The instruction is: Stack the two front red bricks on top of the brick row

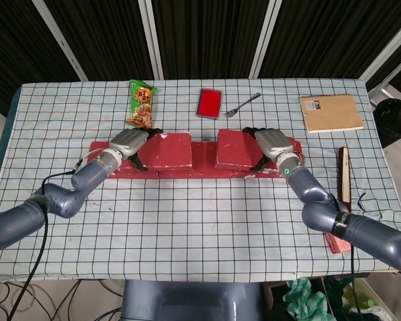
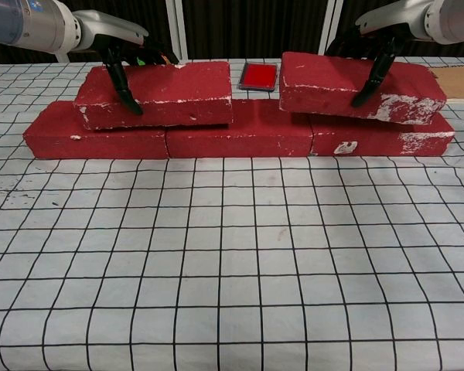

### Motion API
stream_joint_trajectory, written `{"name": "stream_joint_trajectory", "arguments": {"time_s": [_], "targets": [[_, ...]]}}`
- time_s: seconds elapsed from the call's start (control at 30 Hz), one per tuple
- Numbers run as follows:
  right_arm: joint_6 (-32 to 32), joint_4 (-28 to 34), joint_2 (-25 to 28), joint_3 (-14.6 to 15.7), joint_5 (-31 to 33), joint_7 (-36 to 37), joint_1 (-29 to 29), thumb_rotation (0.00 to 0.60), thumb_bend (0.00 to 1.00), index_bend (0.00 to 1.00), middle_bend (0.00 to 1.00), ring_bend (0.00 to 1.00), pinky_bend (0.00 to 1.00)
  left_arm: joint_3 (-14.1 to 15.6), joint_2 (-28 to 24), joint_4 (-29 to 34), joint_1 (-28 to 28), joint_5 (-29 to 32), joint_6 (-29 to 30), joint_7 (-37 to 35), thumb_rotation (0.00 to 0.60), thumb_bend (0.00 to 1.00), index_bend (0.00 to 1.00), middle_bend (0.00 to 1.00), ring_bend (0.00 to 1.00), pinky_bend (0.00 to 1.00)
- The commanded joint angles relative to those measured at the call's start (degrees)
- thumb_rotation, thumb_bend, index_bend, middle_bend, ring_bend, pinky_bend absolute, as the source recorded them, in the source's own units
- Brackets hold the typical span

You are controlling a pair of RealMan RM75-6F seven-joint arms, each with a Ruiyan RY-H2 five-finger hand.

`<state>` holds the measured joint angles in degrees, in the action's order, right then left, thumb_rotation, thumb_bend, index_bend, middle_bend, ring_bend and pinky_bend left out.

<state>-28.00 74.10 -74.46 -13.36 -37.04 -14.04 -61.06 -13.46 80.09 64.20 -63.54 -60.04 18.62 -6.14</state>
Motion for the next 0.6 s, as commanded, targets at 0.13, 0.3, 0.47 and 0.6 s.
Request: {"name": "stream_joint_trajectory", "arguments": {"time_s": [0.13, 0.3, 0.47, 0.6], "targets": [[-0.56, -0.32, -1.73, 0.28, -1.55, 0.26, -0.89, 0.600, 0.05, 0.20, 0.22, 0.21, 0.19, -0.12, 0.51, -0.69, -0.92, -0.71, -1.26, -0.58, 0.600, 0.24, 0.17, 0.18, 0.07, 0.15], [-1.05, -1.47, -3.32, 0.89, -2.39, 0.36, -1.53, 0.600, 0.05, 0.20, 0.22, 0.21, 0.19, -0.11, 0.57, -0.99, -1.52, -1.25, -1.72, -0.83, 0.600, 0.24, 0.17, 0.18, 0.07, 0.14], [-1.48, -2.56, -4.59, 1.08, -2.66, 0.81, -2.08, 0.600, 0.05, 0.21, 0.22, 0.21, 0.19, -0.06, 0.52, -1.17, -2.28, -1.11, -2.96, -1.33, 0.600, 0.23, 0.17, 0.17, 0.06, 0.12], [-1.96, -3.66, -5.43, 1.27, -2.83, 1.01, -2.49, 0.600, 0.05, 0.21, 0.22, 0.21, 0.19, 0.26, 0.74, -1.51, -2.79, -1.03, -3.60, -1.51, 0.600, 0.23, 0.17, 0.17, 0.06, 0.12]]}}
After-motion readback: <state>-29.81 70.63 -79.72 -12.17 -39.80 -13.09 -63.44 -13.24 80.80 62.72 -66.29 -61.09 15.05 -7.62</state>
